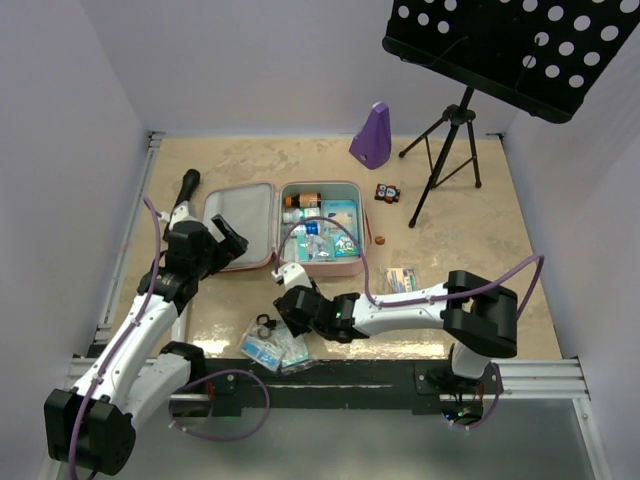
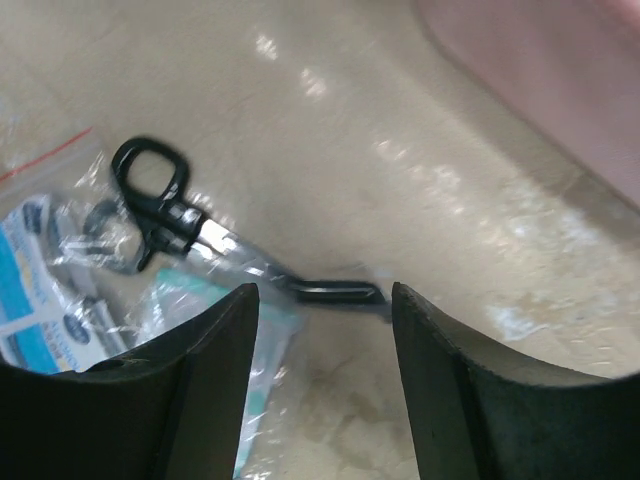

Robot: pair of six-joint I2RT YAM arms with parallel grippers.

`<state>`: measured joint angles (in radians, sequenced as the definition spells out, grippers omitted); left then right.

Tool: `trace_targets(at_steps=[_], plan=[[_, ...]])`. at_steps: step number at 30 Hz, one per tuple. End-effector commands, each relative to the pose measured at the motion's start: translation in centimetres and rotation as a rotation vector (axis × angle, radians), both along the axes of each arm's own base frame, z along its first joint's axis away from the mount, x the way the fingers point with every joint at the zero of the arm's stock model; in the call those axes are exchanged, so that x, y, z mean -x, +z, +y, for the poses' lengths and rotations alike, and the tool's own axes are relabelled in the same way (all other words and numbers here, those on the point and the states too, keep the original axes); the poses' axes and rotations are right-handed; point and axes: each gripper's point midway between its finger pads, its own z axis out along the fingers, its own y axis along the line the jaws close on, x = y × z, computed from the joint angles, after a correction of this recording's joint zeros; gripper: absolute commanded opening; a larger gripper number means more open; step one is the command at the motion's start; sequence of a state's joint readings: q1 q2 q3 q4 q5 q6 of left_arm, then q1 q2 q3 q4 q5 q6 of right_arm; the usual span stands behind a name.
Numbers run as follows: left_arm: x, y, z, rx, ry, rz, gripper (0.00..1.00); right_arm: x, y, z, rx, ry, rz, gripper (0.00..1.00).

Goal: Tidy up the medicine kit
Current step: Adjust the scissors at the center of the board.

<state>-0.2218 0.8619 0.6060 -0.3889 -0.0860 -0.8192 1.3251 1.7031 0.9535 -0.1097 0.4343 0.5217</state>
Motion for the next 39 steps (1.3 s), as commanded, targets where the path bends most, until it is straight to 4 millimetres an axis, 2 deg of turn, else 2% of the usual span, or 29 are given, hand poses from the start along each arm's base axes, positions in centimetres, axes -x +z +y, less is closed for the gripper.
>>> trace_targets(at_steps=[1,6,9,14,18,27,39], plan=[[-0.1,0.0,0.3,-0.009,0.004,-0.010,0.99,-3.5,2.5,-1.5,-0.042,-0.090,-0.066,0.56],[0.0,-0.6,-0.1,0.005,-0.014,0.001,0.97,-2.9,0.6,-1.7,-0.008,-0.043,-0.031,0.42],[0.3,-0.8,-0.3,0.008,-0.026,0.008,0.96,-2.4,0.3,-1.3,-0.022,-0.010,-0.010,0.39],[1.0,-1.4,0.0,-0.010,-0.030,0.024,0.95,-1.3,0.1,-1.9,-0.042,0.021,0.023,0.46],[1.5,-2.1,0.0,-0.003,-0.032,0.036,0.95,-1.5,0.4,-2.2,-0.030,0.002,0.009,0.52],[1.4,-2.4,-0.4,0.012,-0.043,0.039,0.94,-1.7,-1.4,-2.4,0.067,-0.002,0.019,0.54],[1.4,-2.5,-0.5,0.016,-0.048,0.037,0.94,-2.8,-2.6,-0.5,0.093,-0.042,0.017,0.53]])
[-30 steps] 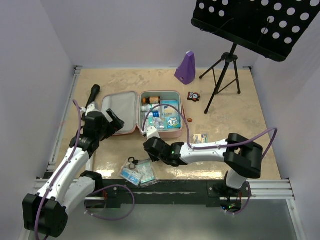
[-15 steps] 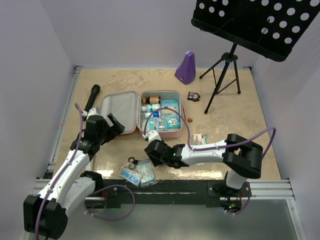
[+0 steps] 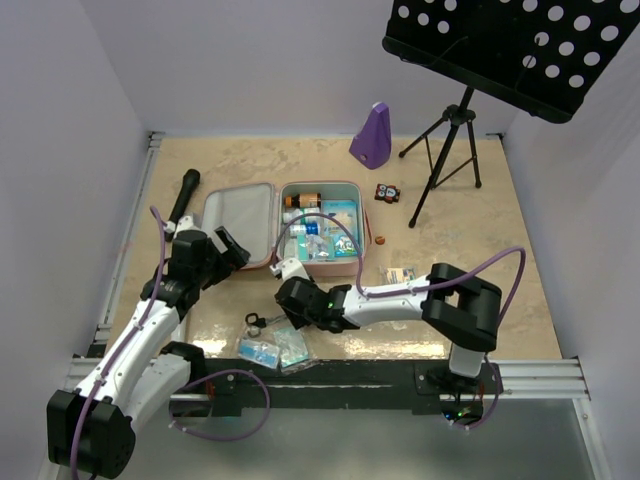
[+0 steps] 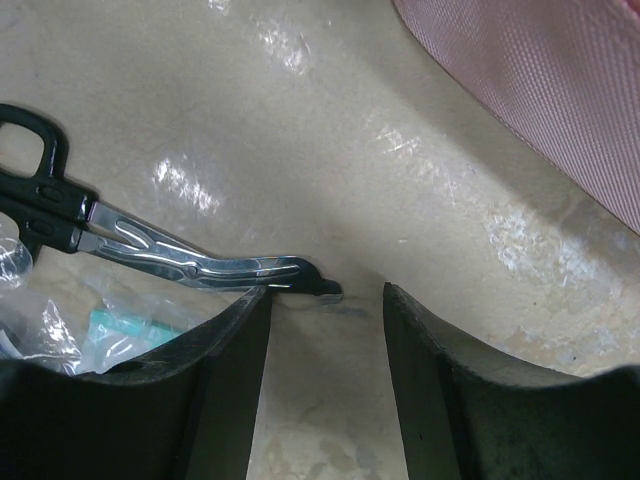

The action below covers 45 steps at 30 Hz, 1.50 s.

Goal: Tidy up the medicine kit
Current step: Adjust the scissors at the center of the board.

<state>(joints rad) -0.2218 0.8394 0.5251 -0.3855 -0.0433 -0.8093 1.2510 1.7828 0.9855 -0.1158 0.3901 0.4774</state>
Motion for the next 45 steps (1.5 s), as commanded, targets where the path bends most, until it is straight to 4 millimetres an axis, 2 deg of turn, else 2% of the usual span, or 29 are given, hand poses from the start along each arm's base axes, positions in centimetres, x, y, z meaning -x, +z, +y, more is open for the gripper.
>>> trace_targets(at_steps=[1,11,14,18,23,25,30,33,34,38,45], plan=[[-0.2,0.3,-0.2,0.010,-0.010,-0.020,0.94,-0.6,-0.4,0.3,0.026,-0.030,-0.015,0.53],[-0.4,0.6,0.1,0.004,0.003,-0.029,0.94,-2.8,0.0,1.6,0.012,-0.063,-0.043,0.54],[-0.7,1.2,0.7,-0.018,0.037,-0.028,0.95,-3.0,2.1,1.9,-0.030,-0.045,-0.084,0.55],[-1.3,2.0,1.7,-0.044,0.100,-0.013,0.98,-1.8,5.6,3.1,-0.123,0.081,-0.137,0.58],[-2.0,2.7,1.8,-0.052,0.121,0.008,0.99,-1.5,7.5,4.4,-0.161,0.173,-0.183,0.59],[-1.9,2.8,1.7,-0.052,0.112,0.007,0.97,-1.6,7.9,5.1,-0.175,0.185,-0.189,0.56],[-1.0,2.7,1.1,-0.056,0.040,-0.002,0.85,-1.8,6.3,6.5,-0.138,0.201,-0.166,0.44],[0.0,2.6,0.9,-0.058,-0.005,0.001,0.67,-1.4,6.2,6.6,-0.160,0.207,-0.149,0.43],[0.4,2.3,0.6,-0.054,-0.028,0.005,0.57,-1.4,6.3,6.6,-0.167,0.197,-0.146,0.43],[1.9,0.5,-1.0,-0.022,-0.118,0.072,0.37,-1.3,6.6,5.9,-0.170,0.163,-0.128,0.43],[4.6,-2.8,-2.9,-0.062,-0.143,0.225,0.32,-0.6,7.1,4.6,-0.196,0.144,-0.106,0.45]])
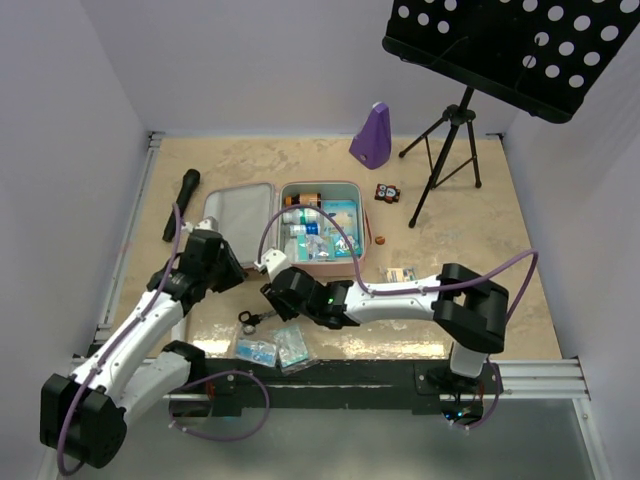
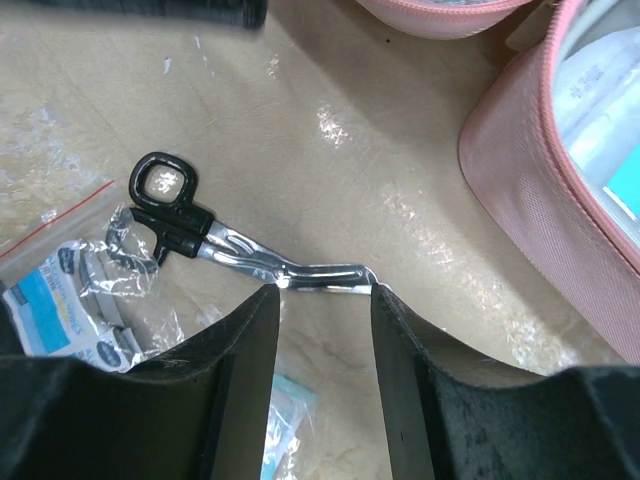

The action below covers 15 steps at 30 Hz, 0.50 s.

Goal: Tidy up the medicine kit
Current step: Adjust the scissors at the center of the board.

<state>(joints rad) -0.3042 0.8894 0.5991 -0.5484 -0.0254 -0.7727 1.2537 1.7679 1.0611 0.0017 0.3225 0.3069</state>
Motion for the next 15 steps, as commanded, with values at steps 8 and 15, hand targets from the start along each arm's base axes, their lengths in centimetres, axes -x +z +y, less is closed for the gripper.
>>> trace_targets(at_steps=[8,15], plan=[[4.4,-3.7,-0.7,0.000,0.054,0.145,0.13,0.0,1.3,0.1,-0.057,-0.024,-0.003,0.44],[5.5,-5.1,-0.7,0.005,0.068,0.203,0.00,-0.4,-0.2,0.3,-0.035,-0.034,0.009,0.42]])
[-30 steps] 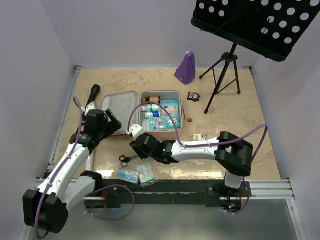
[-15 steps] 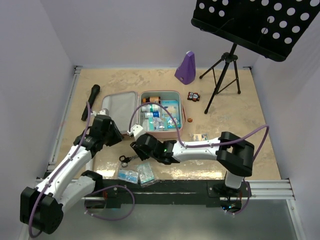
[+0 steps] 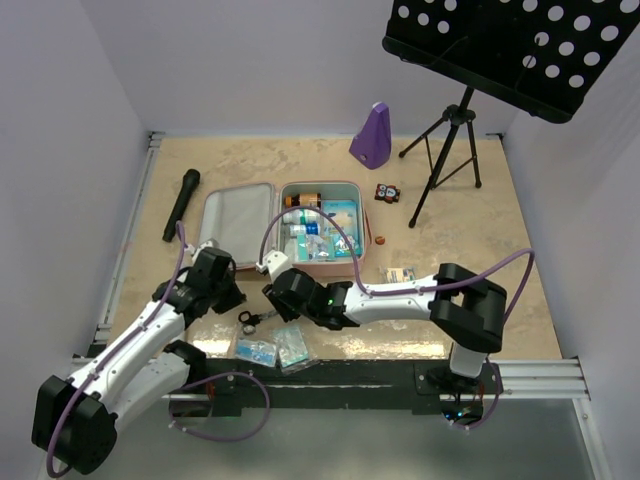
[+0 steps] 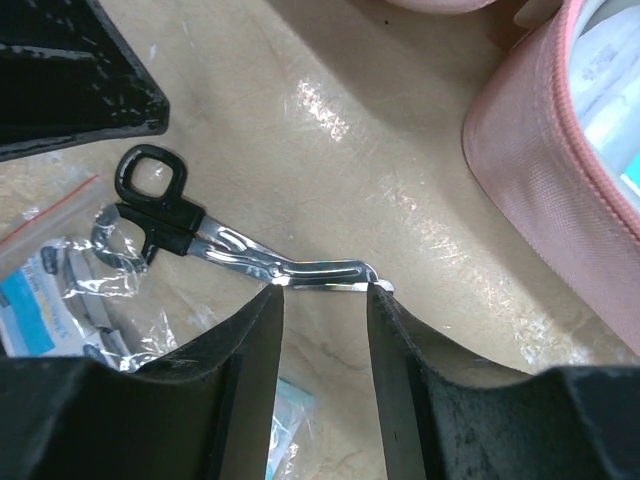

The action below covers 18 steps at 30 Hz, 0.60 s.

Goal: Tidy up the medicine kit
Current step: Adjust the scissors at the center of the board.

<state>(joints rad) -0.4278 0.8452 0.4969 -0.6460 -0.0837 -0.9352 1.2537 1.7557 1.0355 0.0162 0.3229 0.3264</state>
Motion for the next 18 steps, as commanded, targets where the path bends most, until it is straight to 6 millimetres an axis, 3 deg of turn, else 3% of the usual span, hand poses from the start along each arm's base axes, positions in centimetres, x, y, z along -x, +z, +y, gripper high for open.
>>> trace_targets(at_steps=[1,9,18], plan=[[0.9,-1.2,-0.1,0.011,0.030,0.052,0.00,-0.7,-0.1,0.7,-0.022,-0.024,0.001,0.41],[1.3,-1.5,0.0,0.018,0.056,0.066,0.00,-2.1,-0.2,1.0,-0.042,-0.043,0.016,0.39],[1.6,-2.4,-0.3,-0.040,-0.015,0.148,0.00,-2.3,-0.3,2.2,-0.046,-0.022,0.017,0.38]])
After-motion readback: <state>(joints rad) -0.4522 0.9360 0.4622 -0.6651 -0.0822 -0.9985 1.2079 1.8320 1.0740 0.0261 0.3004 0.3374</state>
